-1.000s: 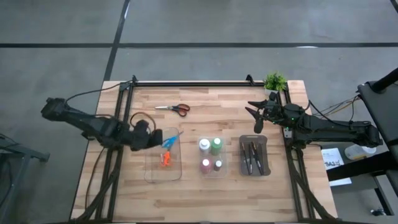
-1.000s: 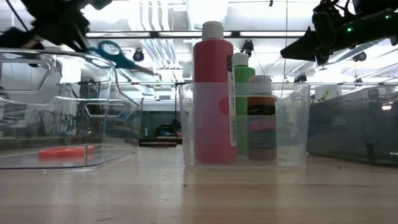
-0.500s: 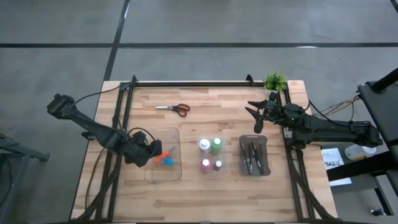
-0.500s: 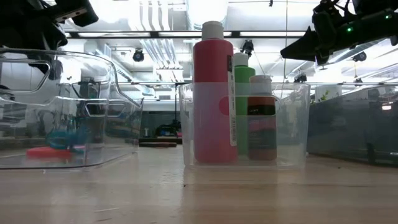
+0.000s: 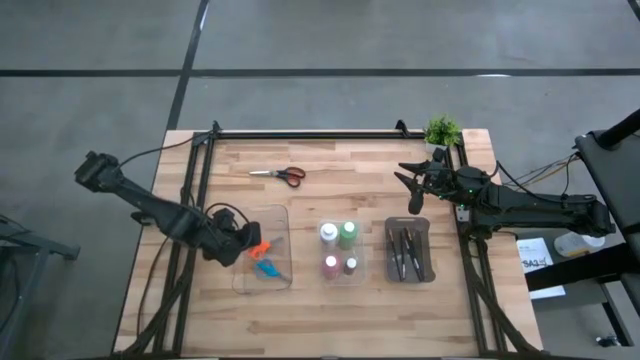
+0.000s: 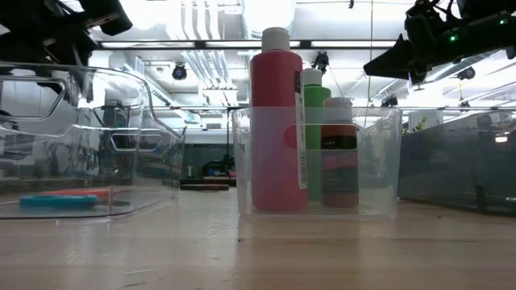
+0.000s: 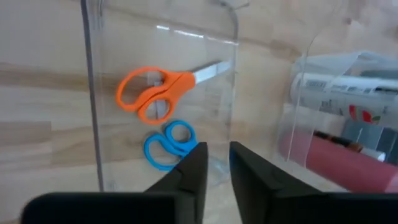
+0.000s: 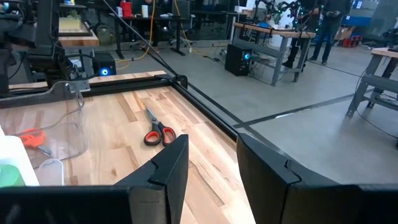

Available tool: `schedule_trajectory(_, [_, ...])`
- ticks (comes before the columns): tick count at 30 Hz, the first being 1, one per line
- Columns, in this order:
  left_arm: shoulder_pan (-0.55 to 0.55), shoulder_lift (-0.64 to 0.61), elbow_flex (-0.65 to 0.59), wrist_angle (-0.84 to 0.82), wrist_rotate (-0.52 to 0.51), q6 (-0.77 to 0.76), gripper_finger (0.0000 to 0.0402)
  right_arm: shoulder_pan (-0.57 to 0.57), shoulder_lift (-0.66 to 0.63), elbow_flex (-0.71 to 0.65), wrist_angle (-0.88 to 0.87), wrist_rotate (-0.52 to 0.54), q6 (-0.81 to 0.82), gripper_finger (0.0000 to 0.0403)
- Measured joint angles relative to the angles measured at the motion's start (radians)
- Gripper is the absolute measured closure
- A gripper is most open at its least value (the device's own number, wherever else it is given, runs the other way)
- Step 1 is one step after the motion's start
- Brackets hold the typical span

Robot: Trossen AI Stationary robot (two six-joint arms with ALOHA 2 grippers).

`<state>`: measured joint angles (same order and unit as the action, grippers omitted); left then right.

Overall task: Pick & Place Paint Supplies
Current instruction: Put the black scissors into the transparent bin

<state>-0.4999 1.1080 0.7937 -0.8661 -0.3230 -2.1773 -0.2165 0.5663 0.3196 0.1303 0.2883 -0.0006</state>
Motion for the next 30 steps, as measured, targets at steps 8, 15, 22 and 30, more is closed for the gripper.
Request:
schedule_trajectory(8, [0.107,-0.021,0.033,-0.020,-0.068,0.131,0.0288,0.000,-0.001,0.000,0.000,0.000,0.000,0.0272])
schedule_trajectory(15, [0.307,-0.019,0.119,0.040,-0.183,0.611,0.0287,0.000,-0.001,0.000,0.000,0.000,0.000,0.0272])
schedule_trajectory(22, [0.579,0.057,0.177,0.229,-0.032,1.097,0.0287,0.000,0.000,0.000,0.000,0.000,0.000,0.0272])
schedule_trajectory(30, [0.839,0.300,0.248,0.298,0.260,1.183,0.0287,0.000,0.000,0.000,0.000,0.000,0.000,0.0272])
